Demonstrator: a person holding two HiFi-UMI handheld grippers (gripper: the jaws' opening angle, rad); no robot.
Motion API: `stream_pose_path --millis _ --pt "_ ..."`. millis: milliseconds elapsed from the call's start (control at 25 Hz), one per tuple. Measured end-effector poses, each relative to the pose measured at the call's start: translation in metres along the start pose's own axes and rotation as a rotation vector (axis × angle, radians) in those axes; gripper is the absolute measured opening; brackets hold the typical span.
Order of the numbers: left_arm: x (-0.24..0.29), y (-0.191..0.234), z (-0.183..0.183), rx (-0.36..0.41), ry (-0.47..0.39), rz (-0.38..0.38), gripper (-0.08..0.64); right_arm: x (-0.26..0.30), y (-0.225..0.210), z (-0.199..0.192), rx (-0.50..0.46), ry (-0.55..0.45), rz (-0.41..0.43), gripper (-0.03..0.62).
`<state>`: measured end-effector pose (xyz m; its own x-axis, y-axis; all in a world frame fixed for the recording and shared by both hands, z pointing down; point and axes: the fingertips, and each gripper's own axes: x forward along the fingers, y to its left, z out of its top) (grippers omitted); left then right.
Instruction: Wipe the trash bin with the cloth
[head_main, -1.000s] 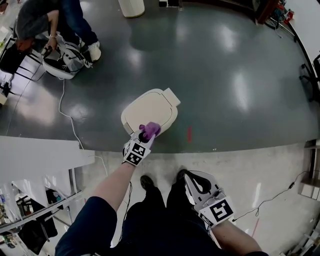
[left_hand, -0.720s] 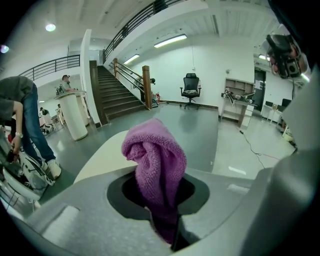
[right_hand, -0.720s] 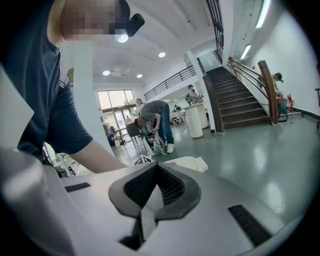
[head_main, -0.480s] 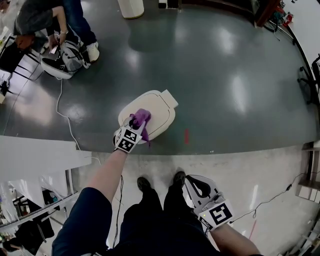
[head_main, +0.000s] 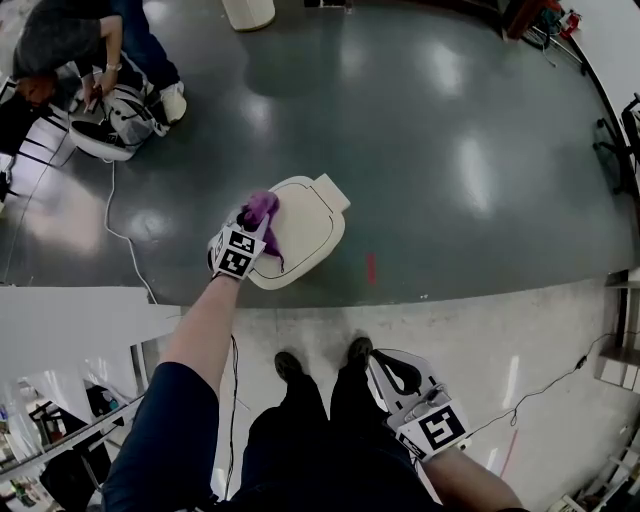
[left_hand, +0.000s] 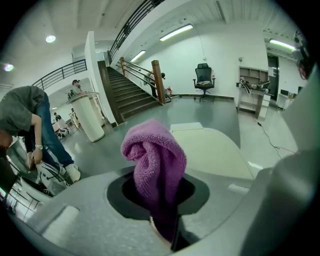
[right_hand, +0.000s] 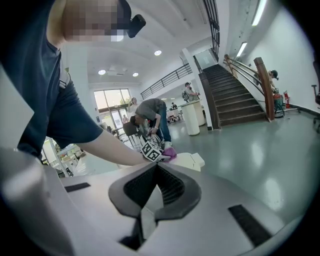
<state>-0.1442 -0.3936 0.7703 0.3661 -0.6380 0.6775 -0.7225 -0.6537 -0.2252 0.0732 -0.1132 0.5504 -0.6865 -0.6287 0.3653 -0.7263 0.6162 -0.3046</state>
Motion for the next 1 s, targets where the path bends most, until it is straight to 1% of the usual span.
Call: stream_pose_path --millis 160,280,400,480,600,720,840,1000 --pt "0.002 0.004 0.003 -0.017 0.006 0.012 0.067 0.002 -0.001 0.004 -0.008 -0.006 0.002 0.011" --pt "-0.002 -0.007 0.003 -0.027 -0.005 -0.005 0.067 0.003 0.001 0.006 -0.010 -0.011 0.005 0.011" --pt "-0.008 -0.033 0.007 -0.020 -0.034 -0.046 0.067 0.001 0.006 0.008 -0.016 -0.018 0.014 0.011" --pt "-0.012 -0.052 0.007 -0.034 -0.050 -0.072 0.067 -0.001 0.010 0.008 -0.022 -0.019 0.023 0.011" --pt "-0.019 -0.077 0.006 -0.059 -0.067 -0.090 0.067 -0.004 0.013 0.007 -0.025 -0.021 0.027 0.011" --pt "-0.024 -0.094 0.008 -0.042 -0.077 -0.105 0.067 -0.009 0.015 0.004 -0.022 -0.023 0.025 0.011" --pt "-0.028 -0.110 0.009 -0.045 -0.073 -0.133 0.067 -0.012 0.015 0.000 -0.017 -0.023 0.027 0.011" --pt "-0.029 -0.137 0.010 -0.010 -0.065 -0.176 0.067 -0.015 0.014 -0.001 -0.011 -0.026 0.031 0.011"
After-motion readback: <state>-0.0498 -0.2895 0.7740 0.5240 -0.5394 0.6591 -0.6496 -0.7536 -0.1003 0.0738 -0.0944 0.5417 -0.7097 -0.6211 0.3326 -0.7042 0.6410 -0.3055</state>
